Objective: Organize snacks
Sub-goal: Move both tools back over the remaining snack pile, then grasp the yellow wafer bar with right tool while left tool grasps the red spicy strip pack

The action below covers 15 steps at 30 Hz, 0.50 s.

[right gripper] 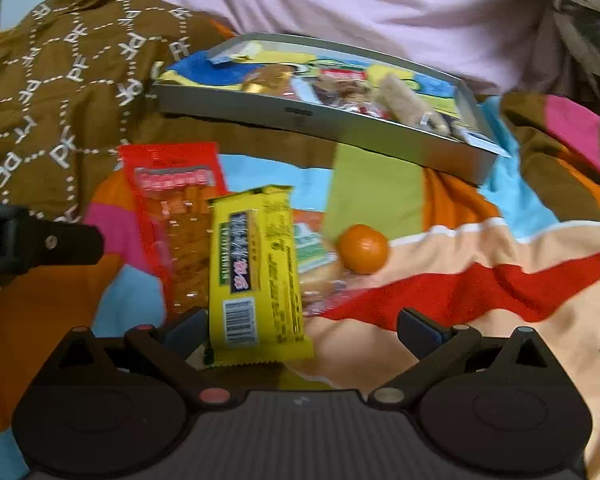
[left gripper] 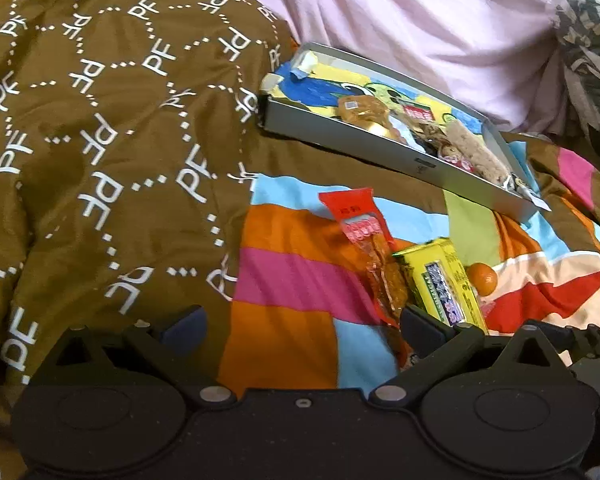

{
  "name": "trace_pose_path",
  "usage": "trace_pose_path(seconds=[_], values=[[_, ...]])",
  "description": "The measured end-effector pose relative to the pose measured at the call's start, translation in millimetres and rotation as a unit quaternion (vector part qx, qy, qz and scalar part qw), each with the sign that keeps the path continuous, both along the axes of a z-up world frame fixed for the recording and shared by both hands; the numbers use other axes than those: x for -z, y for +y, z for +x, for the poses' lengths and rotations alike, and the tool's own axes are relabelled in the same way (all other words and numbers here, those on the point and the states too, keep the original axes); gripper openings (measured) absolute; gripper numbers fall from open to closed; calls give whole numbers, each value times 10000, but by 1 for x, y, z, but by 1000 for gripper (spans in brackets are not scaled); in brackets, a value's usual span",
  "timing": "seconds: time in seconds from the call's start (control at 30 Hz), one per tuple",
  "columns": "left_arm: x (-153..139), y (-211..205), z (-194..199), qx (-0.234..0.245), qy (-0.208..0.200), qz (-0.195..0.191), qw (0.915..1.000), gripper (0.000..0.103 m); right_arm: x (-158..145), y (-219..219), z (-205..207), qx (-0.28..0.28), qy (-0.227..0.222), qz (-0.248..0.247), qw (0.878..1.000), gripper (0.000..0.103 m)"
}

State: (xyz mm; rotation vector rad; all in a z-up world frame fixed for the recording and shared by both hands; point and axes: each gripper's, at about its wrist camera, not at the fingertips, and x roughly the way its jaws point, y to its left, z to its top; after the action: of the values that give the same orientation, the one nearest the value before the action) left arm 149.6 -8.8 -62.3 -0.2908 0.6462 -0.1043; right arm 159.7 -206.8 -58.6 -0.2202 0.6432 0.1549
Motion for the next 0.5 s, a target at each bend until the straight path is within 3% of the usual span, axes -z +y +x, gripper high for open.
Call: trace_pose_path(seconds=[0.33, 0.5], values=[[4, -16, 18, 352, -186, -102, 9992, 102, -4, 8, -5, -551, -423, -433, 9966, 101], [9, -14, 25, 389, -162, -266, 9988, 102, 4, 15, 0, -687, -283, -571, 9956, 84]])
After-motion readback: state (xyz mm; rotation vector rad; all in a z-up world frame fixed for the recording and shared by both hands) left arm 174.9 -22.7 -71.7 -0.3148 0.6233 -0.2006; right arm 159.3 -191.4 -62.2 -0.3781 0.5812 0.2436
